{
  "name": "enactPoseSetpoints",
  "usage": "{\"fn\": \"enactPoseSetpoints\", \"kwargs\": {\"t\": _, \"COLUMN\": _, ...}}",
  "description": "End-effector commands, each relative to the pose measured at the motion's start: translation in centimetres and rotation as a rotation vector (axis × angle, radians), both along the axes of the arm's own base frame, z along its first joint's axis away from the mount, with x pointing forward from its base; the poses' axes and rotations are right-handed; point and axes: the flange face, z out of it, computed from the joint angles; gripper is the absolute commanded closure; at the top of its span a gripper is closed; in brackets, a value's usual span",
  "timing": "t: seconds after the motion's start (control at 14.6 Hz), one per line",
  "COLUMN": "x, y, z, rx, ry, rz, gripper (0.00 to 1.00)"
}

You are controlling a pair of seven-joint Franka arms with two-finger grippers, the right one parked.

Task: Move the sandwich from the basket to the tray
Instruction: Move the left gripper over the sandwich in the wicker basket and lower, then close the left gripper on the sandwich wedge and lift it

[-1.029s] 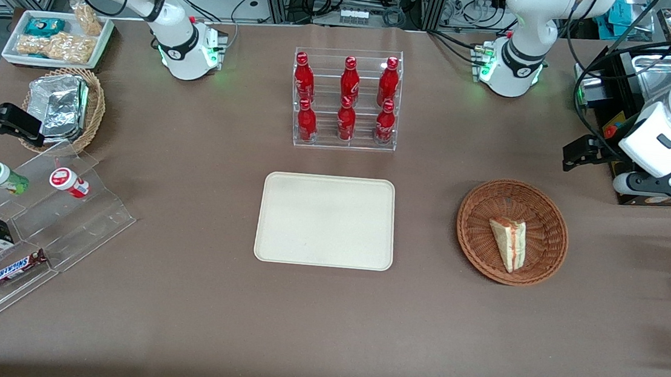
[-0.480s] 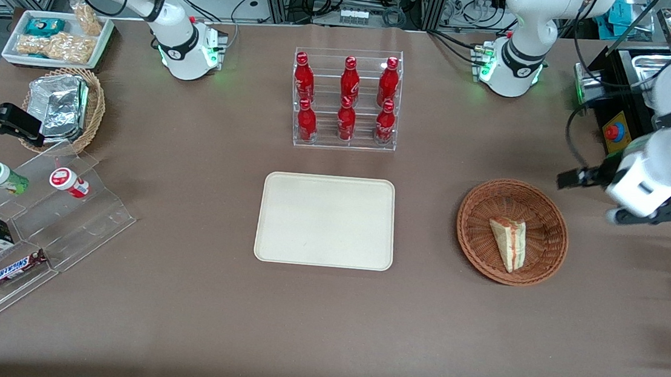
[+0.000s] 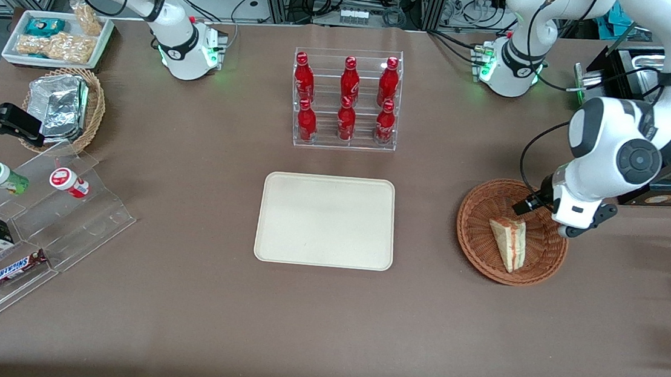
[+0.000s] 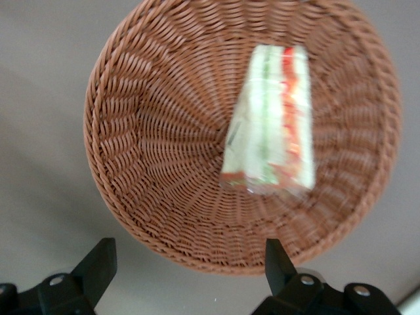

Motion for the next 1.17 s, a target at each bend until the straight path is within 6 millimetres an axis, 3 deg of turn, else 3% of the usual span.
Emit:
{"fn": "enactPoseSetpoints", "kwargs": {"t": 0.0, "x": 0.2, "y": 0.3, "z": 0.1, "rx": 0.009, "ry": -0.018, "rz": 0.070, "gripper": 0.00}}
{"fn": "enactPoseSetpoints", "kwargs": {"t": 0.27, "x": 1.3, "y": -0.4, "z": -1.1, "rx": 0.001, "ry": -0.067, "rz": 0.065, "gripper": 0.00}}
{"fn": "enactPoseSetpoints", "kwargs": {"t": 0.69, "x": 4.8, "y": -2.4, "z": 0.8, "rx": -0.014, "ry": -0.148, "rz": 0.019, "gripper": 0.00}}
{"fn": "enactPoseSetpoints", "kwargs": {"t": 0.82, "x": 5.4, "y": -2.6, "z": 0.2, "rx": -0.015, "ry": -0.145, "rz": 0.017, "gripper": 0.00}}
{"fn": "enactPoseSetpoints", "kwargs": {"t": 1.1, "x": 5.6, "y": -2.6, "z": -3.5, "rx": 0.022, "ry": -0.119, "rz": -0.027, "gripper": 0.00}}
